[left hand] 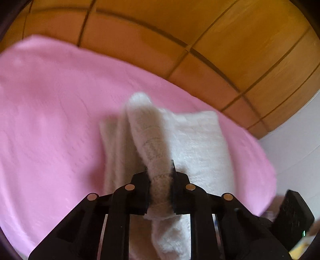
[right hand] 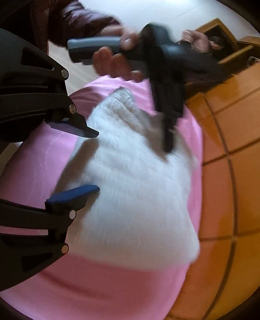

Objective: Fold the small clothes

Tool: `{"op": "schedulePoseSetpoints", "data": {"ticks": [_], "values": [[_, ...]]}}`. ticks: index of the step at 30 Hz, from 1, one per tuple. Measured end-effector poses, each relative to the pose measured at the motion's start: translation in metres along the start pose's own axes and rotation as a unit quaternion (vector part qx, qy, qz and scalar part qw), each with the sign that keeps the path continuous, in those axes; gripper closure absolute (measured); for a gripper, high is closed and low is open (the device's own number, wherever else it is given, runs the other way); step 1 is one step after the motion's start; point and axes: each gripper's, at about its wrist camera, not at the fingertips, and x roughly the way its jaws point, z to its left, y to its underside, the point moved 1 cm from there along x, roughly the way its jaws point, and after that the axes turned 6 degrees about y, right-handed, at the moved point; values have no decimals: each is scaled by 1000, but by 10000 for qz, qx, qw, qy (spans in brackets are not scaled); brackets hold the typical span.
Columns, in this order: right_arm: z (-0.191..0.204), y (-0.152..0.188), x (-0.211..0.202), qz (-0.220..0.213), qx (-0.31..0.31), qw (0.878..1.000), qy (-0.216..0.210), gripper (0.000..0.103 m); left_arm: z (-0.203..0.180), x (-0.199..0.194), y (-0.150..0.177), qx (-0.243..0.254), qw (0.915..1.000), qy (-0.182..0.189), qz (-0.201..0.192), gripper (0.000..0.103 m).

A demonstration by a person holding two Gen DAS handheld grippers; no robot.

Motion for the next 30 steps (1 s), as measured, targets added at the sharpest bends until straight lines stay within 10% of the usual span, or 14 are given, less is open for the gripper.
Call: {"op": "schedulePoseSetpoints", "data": {"ticks": [2,10,19,30], "values": [[7,4,23,108,-142,9996,213,53,2,6,5,332,9964,-782,-16,87],[-5,3,-5,66,-228,9990,-372,50,-2,11,29,410,9878,-1471,-297,64],[-50,-53,-39,-757,463,9958,216,41,-2,2,37,555,9858,-1532,-404,60],[-85,-80,25,-238,590,9950,772,34,7,7,37,632,9858,-1512,-373,47]]}}
